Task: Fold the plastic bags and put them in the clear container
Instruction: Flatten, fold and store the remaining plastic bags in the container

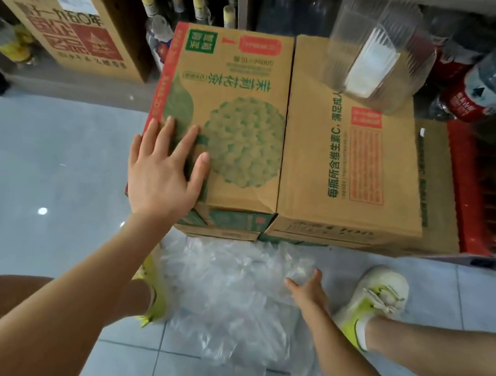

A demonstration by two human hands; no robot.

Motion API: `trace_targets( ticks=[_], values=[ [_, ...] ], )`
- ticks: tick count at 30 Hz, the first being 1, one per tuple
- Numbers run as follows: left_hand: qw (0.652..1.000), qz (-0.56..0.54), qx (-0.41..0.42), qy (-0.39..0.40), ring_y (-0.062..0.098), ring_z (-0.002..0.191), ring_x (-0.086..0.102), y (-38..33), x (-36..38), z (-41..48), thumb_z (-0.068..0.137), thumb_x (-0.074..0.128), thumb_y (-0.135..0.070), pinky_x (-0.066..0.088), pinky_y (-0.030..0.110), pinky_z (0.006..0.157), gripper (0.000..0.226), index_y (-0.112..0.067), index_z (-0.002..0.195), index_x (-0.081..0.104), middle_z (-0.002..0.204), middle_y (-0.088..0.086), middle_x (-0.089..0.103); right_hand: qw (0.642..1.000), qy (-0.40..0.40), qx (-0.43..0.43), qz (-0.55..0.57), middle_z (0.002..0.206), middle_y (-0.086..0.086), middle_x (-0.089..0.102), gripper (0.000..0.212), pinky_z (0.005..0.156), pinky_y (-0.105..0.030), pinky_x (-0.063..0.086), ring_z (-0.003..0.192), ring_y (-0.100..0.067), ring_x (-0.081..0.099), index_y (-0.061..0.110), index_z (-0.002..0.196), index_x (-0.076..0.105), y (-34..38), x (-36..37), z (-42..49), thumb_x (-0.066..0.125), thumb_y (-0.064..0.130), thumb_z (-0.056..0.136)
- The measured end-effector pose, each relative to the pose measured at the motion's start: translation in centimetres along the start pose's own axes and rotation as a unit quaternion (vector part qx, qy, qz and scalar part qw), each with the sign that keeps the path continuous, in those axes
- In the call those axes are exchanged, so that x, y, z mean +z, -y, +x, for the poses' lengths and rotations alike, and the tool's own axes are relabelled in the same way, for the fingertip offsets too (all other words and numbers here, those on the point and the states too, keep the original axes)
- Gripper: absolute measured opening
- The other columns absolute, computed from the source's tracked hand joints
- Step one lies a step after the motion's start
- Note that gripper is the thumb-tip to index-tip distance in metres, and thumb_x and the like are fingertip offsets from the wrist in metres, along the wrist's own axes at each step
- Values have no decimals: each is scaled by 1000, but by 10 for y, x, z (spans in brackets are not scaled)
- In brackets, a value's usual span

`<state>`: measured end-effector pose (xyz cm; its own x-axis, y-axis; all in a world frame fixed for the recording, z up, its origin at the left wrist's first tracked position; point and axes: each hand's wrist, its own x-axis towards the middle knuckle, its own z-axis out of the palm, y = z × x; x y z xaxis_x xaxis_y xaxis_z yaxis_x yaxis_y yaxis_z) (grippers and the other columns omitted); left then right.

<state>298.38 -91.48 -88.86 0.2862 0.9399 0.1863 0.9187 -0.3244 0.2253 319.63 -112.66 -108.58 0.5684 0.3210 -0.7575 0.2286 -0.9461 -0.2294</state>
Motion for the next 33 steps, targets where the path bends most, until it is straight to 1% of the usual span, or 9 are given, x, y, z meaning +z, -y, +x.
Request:
trace_targets(
  ticks=[2,5,10,15,18,23,25,29,33],
  values=[
    [1000,-4,6,-16,35,141,28,0,1,0,97,25,-55,19,49,117,59,-24,141,49,149,15,40,999,15,27,43,143,-13,46,93,100,-40,41,125,-35,49,14,149,17,1,9,7,72,43,81],
    [999,-2,12,-30,37,140,30,0,0,0,97,27,-53,21,49,116,58,-23,141,50,148,16,42,997,4,43,70,142,-12,47,86,104,-47,39,126,-34,48,13,145,28,2,20,12,76,39,78],
    [999,1,13,-30,37,140,30,-1,-1,0,96,27,-54,21,49,116,59,-23,141,49,148,16,42,998,-2,4,63,132,-5,57,54,99,-45,43,115,-29,56,20,133,49,2,21,8,67,31,84],
    [1000,-1,10,-13,37,141,28,-2,-4,0,95,26,-56,20,51,116,61,-23,142,48,149,16,40,996,-2,-77,45,119,3,66,19,95,-35,42,108,-21,58,23,106,67,10,2,-9,63,26,88],
    [1000,9,10,-1,36,142,27,-2,-4,0,95,23,-57,19,51,116,62,-24,143,46,150,16,38,993,15,-118,-10,120,5,64,26,97,-35,38,110,-19,57,24,113,63,10,-3,-14,64,31,88],
    [1000,11,12,2,36,142,26,0,-1,1,95,24,-57,18,51,117,62,-24,144,44,151,16,37,992,26,-112,-44,124,7,56,55,98,-37,30,117,-20,52,26,125,53,27,-2,-13,61,59,82],
    [1000,8,13,-6,37,141,27,1,0,1,95,26,-56,19,50,117,61,-24,143,45,150,16,38,994,0,-100,-40,121,5,59,50,95,-35,30,113,-20,54,23,120,55,34,5,-12,60,58,84],
    [1000,11,12,-10,36,142,27,1,0,1,95,27,-55,19,48,117,60,-25,143,45,150,15,39,994,-72,-74,-29,109,0,67,20,82,-30,32,98,-21,58,23,104,64,41,15,-17,56,36,92],
    [1000,5,15,-5,36,142,26,0,-3,1,94,27,-55,19,50,117,60,-24,143,45,150,16,38,985,-120,-120,-23,103,3,68,15,73,-29,28,93,-20,58,25,95,67,45,-1,-35,58,34,89]
  ],
)
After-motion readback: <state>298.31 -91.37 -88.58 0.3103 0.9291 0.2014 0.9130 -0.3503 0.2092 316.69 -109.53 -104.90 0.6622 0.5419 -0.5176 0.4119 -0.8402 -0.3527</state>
